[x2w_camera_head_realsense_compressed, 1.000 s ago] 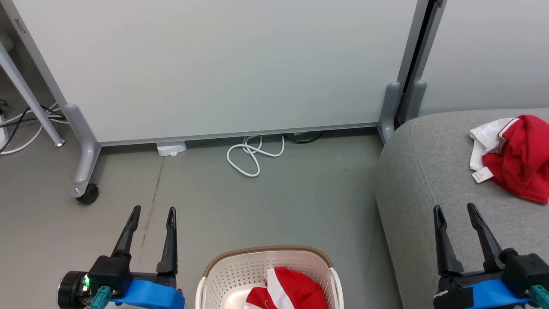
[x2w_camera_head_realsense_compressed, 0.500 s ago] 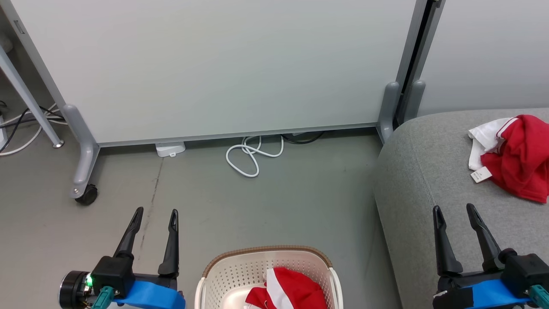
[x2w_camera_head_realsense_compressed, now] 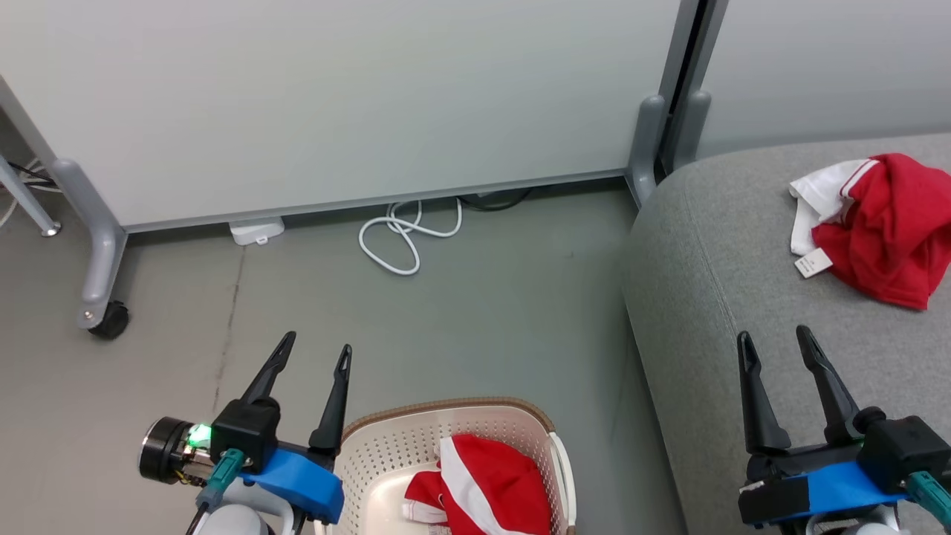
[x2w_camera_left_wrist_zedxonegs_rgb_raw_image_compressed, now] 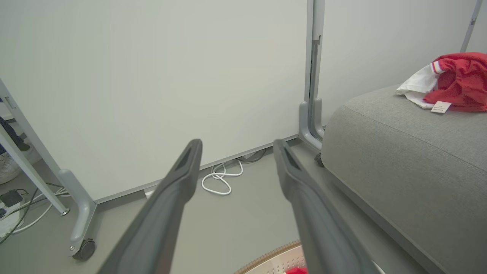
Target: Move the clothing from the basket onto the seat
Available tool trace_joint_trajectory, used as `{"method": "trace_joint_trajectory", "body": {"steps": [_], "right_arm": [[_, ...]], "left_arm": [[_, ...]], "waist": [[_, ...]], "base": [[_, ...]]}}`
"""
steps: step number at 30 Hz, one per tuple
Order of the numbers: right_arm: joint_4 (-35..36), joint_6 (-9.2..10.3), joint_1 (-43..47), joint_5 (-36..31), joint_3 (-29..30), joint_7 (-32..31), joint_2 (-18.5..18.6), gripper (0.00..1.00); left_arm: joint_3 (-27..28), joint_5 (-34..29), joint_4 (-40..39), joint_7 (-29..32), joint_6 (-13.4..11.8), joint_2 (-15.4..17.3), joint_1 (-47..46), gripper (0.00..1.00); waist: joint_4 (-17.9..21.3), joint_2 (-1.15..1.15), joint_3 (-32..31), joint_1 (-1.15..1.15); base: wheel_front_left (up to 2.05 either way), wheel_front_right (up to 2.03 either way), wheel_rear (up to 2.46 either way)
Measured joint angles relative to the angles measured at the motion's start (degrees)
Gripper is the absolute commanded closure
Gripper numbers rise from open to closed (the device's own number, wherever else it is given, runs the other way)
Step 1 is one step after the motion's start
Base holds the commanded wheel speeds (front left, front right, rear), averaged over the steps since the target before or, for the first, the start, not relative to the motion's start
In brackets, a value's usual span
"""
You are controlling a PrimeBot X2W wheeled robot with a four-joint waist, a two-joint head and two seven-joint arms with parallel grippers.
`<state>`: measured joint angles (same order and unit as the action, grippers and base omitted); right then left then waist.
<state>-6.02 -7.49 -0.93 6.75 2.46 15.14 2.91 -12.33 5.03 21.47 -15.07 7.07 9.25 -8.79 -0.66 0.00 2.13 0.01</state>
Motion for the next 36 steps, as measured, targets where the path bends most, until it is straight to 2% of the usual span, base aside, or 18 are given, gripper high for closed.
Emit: {"method": "trace_joint_trajectory", "body": {"steps": [10, 16, 27, 36], "right_arm": [[1.8, 0.0, -5.0, -1.4, -0.8, 0.0, 0.0, 0.0], [3.1, 0.0, -8.3, -2.1, -1.8, 0.0, 0.0, 0.0], [4.9, 0.0, -13.6, -2.9, -3.2, 0.0, 0.0, 0.0], [6.7, 0.0, -17.1, -3.3, -3.7, 0.0, 0.0, 0.0]], "left_arm": [[-7.3, 0.2, 7.4, 0.0, 0.4, 0.6, -7.4, 0.0], [-13.6, 1.2, 12.9, 0.0, 0.4, 2.0, -13.0, 0.0], [-27.8, 1.9, 23.7, 0.0, 0.4, 4.7, -23.1, 0.0], [-39.4, 3.8, 32.2, 0.0, 0.4, 5.2, -30.8, 0.0]], "waist": [[2.7, 0.0, 6.9, 0.0], [4.3, 0.0, 12.2, 0.0], [6.6, 0.0, 21.9, 0.0], [8.0, 0.0, 29.5, 0.0]], "base": [[0.0, 0.0, 0.0], [0.0, 0.0, 0.0], [0.0, 0.0, 0.0], [0.0, 0.0, 0.0]]}}
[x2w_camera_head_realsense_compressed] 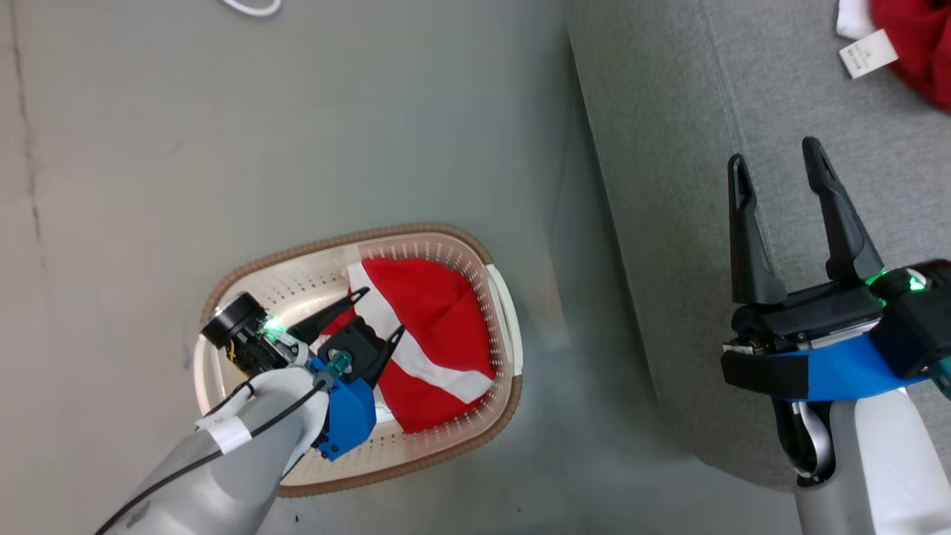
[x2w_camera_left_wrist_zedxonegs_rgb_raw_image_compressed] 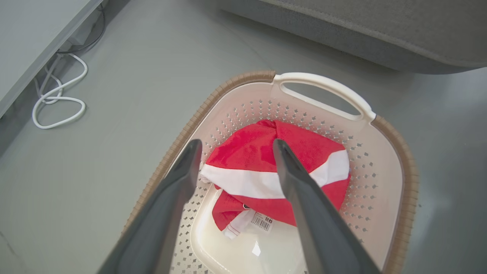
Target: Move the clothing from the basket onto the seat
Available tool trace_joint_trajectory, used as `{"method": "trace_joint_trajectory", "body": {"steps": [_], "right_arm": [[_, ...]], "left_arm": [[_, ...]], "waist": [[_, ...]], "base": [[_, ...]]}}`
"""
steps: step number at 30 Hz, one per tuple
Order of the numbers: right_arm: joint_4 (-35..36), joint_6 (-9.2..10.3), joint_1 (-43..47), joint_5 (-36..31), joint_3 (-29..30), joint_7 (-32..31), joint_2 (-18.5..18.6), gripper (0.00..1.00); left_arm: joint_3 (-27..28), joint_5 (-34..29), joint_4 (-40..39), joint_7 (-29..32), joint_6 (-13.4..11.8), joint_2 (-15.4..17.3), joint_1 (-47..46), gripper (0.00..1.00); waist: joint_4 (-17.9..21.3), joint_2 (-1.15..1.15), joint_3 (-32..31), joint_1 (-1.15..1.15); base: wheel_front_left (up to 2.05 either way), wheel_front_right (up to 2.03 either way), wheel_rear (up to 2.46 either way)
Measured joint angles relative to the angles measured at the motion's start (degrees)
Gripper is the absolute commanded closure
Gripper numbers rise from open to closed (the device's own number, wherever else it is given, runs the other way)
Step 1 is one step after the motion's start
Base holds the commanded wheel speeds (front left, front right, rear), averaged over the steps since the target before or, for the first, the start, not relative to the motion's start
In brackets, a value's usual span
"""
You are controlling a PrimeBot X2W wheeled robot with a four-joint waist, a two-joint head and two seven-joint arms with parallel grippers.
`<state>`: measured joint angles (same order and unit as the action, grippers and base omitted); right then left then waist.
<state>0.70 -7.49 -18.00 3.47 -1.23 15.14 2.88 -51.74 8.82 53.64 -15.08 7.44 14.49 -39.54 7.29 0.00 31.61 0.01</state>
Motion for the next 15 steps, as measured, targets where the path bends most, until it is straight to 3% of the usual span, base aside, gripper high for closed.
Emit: {"method": "trace_joint_trajectory", "body": {"steps": [15], "right_arm": [[2.5, 0.0, -2.9, -0.6, 0.6, 0.0, 0.0, 0.0]], "left_arm": [[-9.5, 15.2, 7.8, 0.0, 0.0, -2.6, -5.3, 0.0]], "waist": [[-0.3, 0.0, 10.0, 0.0]], "base": [[0.0, 0.0, 0.0]]}}
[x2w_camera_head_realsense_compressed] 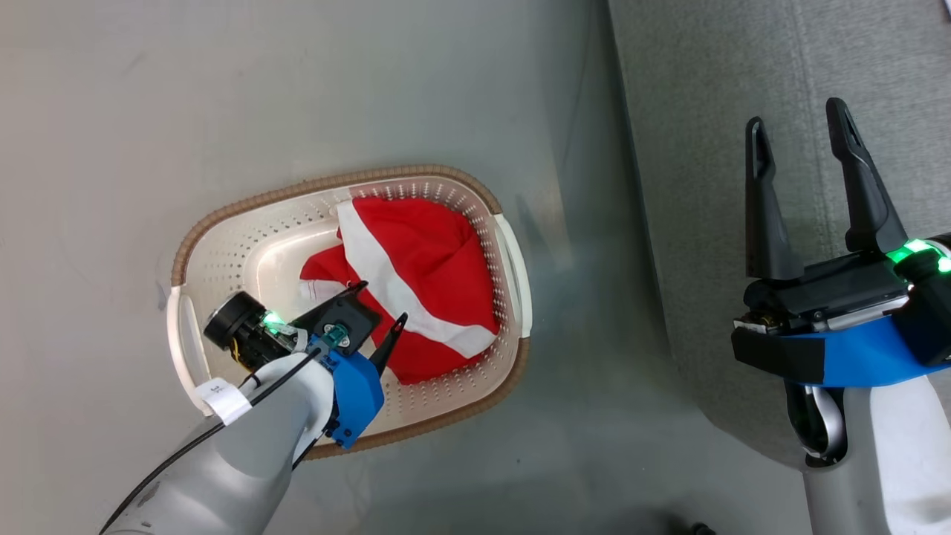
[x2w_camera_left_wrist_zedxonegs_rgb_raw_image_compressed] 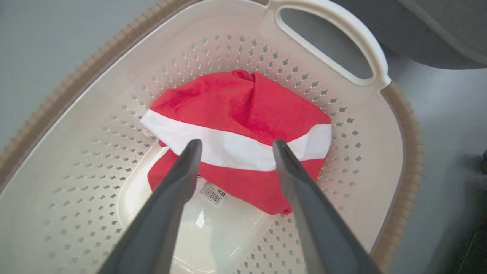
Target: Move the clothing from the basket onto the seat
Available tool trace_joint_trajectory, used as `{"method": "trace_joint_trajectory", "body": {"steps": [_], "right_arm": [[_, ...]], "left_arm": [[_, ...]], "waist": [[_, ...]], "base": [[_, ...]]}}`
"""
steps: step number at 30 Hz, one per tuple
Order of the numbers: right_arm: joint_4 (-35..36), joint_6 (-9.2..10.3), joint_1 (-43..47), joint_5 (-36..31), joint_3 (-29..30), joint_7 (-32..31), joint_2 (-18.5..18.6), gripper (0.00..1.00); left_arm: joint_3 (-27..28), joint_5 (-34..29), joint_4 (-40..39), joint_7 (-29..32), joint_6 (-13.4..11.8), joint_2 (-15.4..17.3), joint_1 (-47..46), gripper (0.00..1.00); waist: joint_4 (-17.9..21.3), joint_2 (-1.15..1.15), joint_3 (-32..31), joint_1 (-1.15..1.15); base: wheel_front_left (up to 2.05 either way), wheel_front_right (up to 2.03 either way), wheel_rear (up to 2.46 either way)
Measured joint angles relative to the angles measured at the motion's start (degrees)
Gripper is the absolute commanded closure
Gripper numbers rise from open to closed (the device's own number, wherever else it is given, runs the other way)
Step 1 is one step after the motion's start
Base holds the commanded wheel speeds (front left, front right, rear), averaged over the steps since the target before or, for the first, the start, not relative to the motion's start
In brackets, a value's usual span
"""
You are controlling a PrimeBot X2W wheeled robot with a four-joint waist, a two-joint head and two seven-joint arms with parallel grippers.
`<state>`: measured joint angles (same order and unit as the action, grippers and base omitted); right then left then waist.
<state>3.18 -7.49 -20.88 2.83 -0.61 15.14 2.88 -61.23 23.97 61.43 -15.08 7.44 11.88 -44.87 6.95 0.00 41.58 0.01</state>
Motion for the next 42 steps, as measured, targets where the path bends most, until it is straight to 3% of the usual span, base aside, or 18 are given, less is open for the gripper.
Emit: {"method": "trace_joint_trajectory", "body": {"steps": [7, 18, 30, 42], "right_arm": [[1.2, 0.0, -0.4, -0.8, 0.1, 0.0, 0.0, 0.0], [3.0, 0.0, -1.1, -1.7, 0.1, 0.0, 0.0, 0.0], [4.7, 0.0, -1.1, -2.3, 0.6, 0.0, 0.0, 0.0], [6.5, 0.01, -0.8, -3.4, 0.3, 0.1, 0.0, 0.0]], "left_arm": [[-4.5, 11.5, 0.3, 2.2, 0.0, -0.6, -1.2, 0.0], [-9.6, 31.1, -3.7, 11.6, 0.0, 1.3, -3.5, 0.0], [-11.1, 42.2, -4.9, 16.6, 0.0, 2.0, -7.0, 0.0], [-11.4, 51.4, -8.8, 16.7, 0.0, 2.1, -9.5, 0.0]], "waist": [[-0.6, 0.0, 3.1, 0.0], [-1.2, 0.0, 7.6, 0.0], [-1.6, 0.0, 11.3, 0.0], [-1.8, 0.0, 14.1, 0.0]], "base": [[0.0, 0.0, 0.0], [0.0, 0.0, 0.0], [0.0, 0.0, 0.0], [0.0, 0.0, 0.0]]}}
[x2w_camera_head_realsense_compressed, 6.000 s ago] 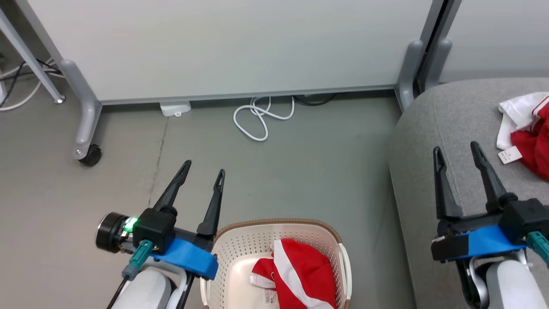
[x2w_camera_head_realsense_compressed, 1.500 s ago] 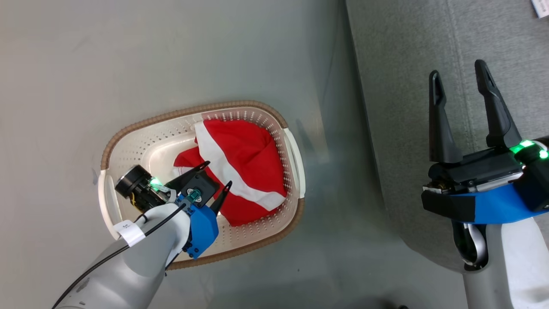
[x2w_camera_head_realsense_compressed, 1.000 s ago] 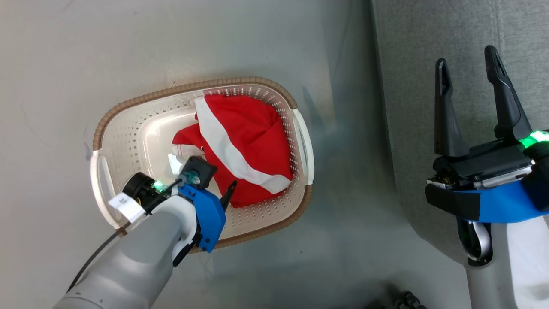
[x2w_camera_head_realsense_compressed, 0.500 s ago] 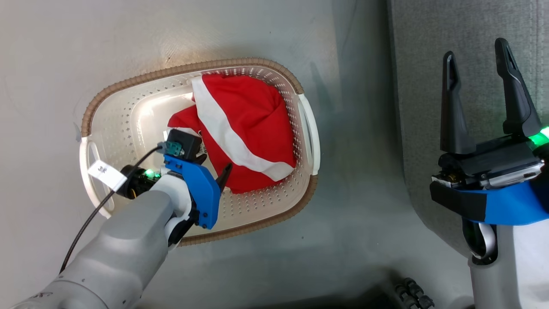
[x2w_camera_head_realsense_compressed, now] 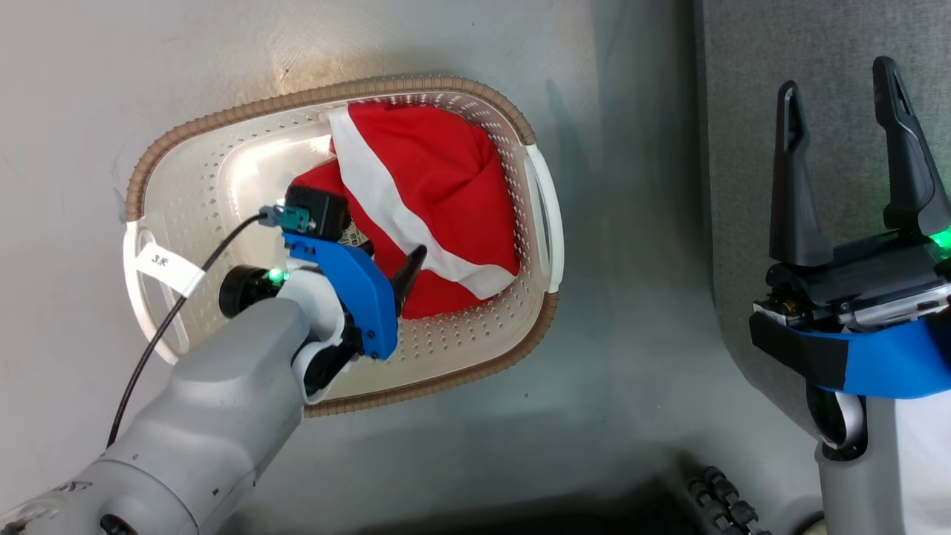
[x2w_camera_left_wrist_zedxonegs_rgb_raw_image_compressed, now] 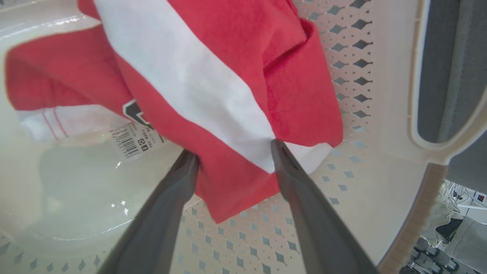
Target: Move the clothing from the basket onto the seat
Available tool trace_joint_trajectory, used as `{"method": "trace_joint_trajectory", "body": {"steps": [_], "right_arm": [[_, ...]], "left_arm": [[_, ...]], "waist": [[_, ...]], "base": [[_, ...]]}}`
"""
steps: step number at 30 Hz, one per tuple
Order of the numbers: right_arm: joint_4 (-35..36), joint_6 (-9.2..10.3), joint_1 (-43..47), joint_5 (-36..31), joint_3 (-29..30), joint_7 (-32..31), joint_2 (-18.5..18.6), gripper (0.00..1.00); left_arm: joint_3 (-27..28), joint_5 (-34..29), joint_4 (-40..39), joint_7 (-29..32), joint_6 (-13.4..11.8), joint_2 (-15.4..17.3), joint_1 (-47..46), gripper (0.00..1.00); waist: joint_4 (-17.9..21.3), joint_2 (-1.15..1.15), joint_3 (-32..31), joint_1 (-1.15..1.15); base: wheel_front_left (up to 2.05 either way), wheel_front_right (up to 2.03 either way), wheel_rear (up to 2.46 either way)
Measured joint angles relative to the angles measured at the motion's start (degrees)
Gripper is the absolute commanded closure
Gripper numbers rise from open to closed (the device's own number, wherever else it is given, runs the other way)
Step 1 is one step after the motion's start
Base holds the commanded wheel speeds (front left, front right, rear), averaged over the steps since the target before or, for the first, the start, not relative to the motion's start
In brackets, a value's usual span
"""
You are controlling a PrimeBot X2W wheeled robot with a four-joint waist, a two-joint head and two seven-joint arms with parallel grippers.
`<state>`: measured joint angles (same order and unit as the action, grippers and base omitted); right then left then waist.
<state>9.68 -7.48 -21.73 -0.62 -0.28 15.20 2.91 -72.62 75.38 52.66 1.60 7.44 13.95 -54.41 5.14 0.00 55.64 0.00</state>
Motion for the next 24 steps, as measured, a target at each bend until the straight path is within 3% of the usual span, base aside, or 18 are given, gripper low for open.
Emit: {"method": "trace_joint_trajectory", "body": {"steps": [12, 17, 18, 19, 24], "right_arm": [[1.5, 0.01, 0.5, -0.9, -0.6, 0.0, 0.0, 0.0], [2.3, 0.01, 0.9, -1.5, -0.9, 0.0, 0.1, 0.0], [2.3, 0.01, 1.0, -1.5, -1.0, 0.0, 0.1, 0.0], [2.4, 0.01, 1.1, -1.8, -1.1, 0.0, 0.0, 0.0], [2.6, 0.0, 1.7, -1.9, -1.5, 0.0, 0.0, 0.0]], "left_arm": [[-0.3, 5.0, -0.9, 0.8, 0.0, -1.4, -0.9, 0.0], [-0.5, 4.2, -0.6, 0.2, 0.0, -1.9, -1.1, 0.0], [-0.5, 3.7, -0.6, 0.1, 0.0, -2.0, -1.2, 0.54], [-0.5, 3.9, -0.6, 0.1, 0.0, -2.1, -1.1, 1.0], [-0.6, 2.4, 0.1, -0.5, 0.0, -2.6, -1.0, 1.0]], "waist": [[-0.1, 0.0, 1.2, 0.0], [-0.2, 0.0, 1.3, 0.0], [-0.3, 0.0, 1.3, 0.0], [-0.3, 0.0, 1.2, 0.0], [-0.6, 0.0, 1.1, 0.0]], "base": [[0.0, 0.0, 0.0], [0.0, 0.0, 0.0], [0.0, 0.0, 0.0], [0.0, 0.0, 0.0], [0.0, 0.0, 0.0]]}}
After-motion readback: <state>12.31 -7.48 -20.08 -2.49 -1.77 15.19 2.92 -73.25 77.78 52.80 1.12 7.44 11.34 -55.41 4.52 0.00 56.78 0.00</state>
